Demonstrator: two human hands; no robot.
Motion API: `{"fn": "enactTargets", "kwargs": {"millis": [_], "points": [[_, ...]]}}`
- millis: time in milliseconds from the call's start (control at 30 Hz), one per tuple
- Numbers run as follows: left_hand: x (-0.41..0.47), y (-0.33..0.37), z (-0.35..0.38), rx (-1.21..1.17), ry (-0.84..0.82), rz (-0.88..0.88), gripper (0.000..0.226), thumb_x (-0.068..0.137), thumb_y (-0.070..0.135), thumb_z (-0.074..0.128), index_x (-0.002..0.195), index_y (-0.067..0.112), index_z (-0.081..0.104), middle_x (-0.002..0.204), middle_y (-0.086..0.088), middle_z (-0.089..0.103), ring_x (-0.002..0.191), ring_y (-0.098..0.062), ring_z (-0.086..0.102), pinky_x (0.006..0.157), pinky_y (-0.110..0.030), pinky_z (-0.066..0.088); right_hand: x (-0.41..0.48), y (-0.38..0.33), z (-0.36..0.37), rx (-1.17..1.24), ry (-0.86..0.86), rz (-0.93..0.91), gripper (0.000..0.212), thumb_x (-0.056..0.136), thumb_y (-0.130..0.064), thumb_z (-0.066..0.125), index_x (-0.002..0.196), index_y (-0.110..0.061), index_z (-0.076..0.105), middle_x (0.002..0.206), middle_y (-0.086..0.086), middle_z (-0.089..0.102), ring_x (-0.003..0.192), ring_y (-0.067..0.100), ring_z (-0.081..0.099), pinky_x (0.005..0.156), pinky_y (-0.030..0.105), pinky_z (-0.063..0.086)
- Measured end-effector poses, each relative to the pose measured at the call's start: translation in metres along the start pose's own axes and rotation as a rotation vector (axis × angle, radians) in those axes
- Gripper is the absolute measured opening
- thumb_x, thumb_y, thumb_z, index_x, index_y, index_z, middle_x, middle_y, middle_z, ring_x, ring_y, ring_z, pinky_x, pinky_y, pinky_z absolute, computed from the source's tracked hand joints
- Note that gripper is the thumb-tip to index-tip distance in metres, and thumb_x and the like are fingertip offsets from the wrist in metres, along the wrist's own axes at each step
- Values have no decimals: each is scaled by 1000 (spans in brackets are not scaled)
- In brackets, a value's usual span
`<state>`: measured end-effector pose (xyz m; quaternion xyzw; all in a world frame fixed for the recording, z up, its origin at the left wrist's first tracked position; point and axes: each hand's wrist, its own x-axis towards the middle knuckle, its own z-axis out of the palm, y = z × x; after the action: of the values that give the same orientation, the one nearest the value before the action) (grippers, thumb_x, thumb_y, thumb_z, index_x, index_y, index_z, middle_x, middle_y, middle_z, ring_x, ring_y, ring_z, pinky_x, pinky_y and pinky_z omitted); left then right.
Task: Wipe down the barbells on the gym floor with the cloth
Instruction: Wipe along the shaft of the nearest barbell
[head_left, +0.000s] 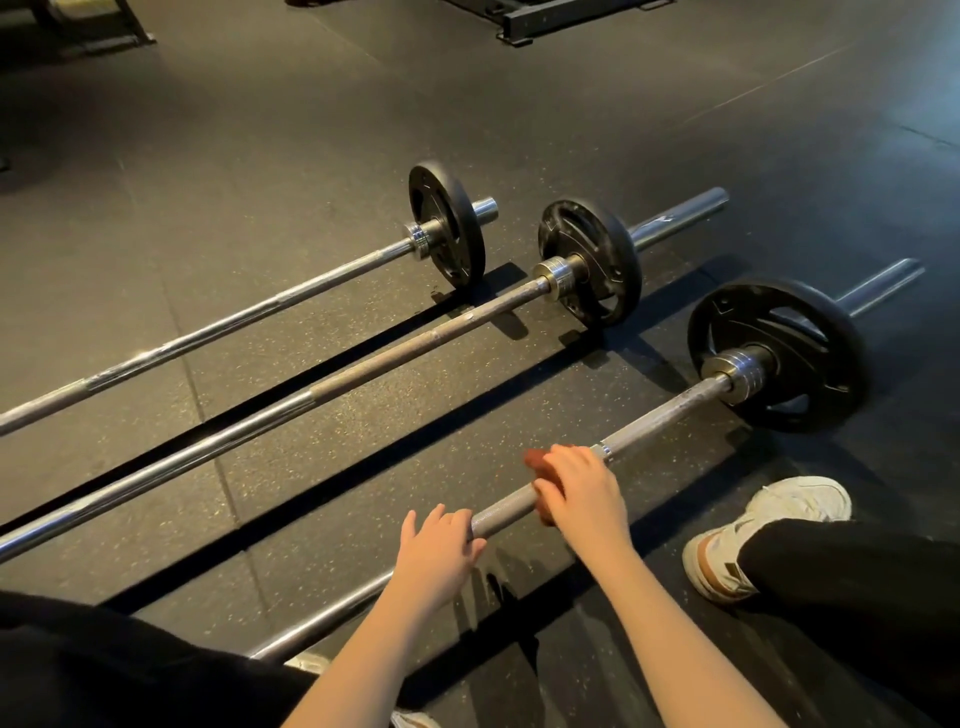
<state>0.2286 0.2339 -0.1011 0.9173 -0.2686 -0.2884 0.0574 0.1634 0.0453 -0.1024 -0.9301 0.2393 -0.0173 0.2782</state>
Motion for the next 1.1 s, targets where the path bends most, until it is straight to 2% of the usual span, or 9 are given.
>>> {"fn": "enactTargets", "kwargs": {"millis": [133,333,400,533,700,800,900,967,1100], "points": [[14,1,-13,-27,-121,-10,30,95,52,44,94,23,48,111,2,58,125,-20,42,115,-53,11,-15,-18,9,82,100,116,40,98,-29,54,137,-23,52,146,-8,45,142,12,26,112,37,34],[45,20,-23,-34,-277,-72,42,83,57,58,103,20,55,111,1,62,114,-21,54,112,-50,21,-12,-3,-11,60,-27,27,42,98,-32,54,139,-28,49,149,-10,40,142,9,26,112,34,31],[47,24,-20,2,-236,-68,31,83,49,58,93,20,56,100,1,63,109,-22,58,112,-48,23,-12,-3,-7,57,-11,31,43,97,-31,55,140,-27,49,149,-11,40,142,9,24,112,32,32],[35,28,-9,171,11,-22,29,86,44,51,86,20,67,90,2,67,102,-18,60,119,-45,6,-20,-20,10,92,122,146,44,97,-27,57,140,-23,50,148,-10,43,143,10,23,110,31,35],[22,29,8,315,226,14,29,93,37,45,98,18,67,100,1,64,109,-20,52,119,-47,-1,-27,-28,13,-2,-7,-72,37,94,-34,57,130,-23,58,142,-11,48,136,15,34,107,38,42],[21,29,10,231,182,-28,30,91,43,51,106,19,61,110,2,60,116,-20,48,117,-48,6,-11,3,-3,-118,58,-105,35,88,-40,64,120,-24,62,131,-9,55,124,17,46,103,43,44],[22,13,5,100,67,-3,41,90,56,50,110,21,55,119,4,53,125,-16,40,115,-48,10,-7,3,-1,-31,118,71,35,94,-33,60,127,-21,57,140,-5,49,138,17,33,112,41,33],[20,-4,5,85,7,25,47,92,62,41,113,22,54,122,5,52,126,-15,37,114,-47,15,-17,-20,19,40,155,92,30,93,-24,60,122,-18,60,137,-4,53,137,18,36,104,45,44],[12,-23,8,14,-36,26,43,97,57,34,111,21,52,119,4,54,123,-17,41,109,-45,24,-33,-39,45,-78,135,-290,29,80,-38,50,100,-23,65,105,-8,63,103,18,54,75,36,56]]}}
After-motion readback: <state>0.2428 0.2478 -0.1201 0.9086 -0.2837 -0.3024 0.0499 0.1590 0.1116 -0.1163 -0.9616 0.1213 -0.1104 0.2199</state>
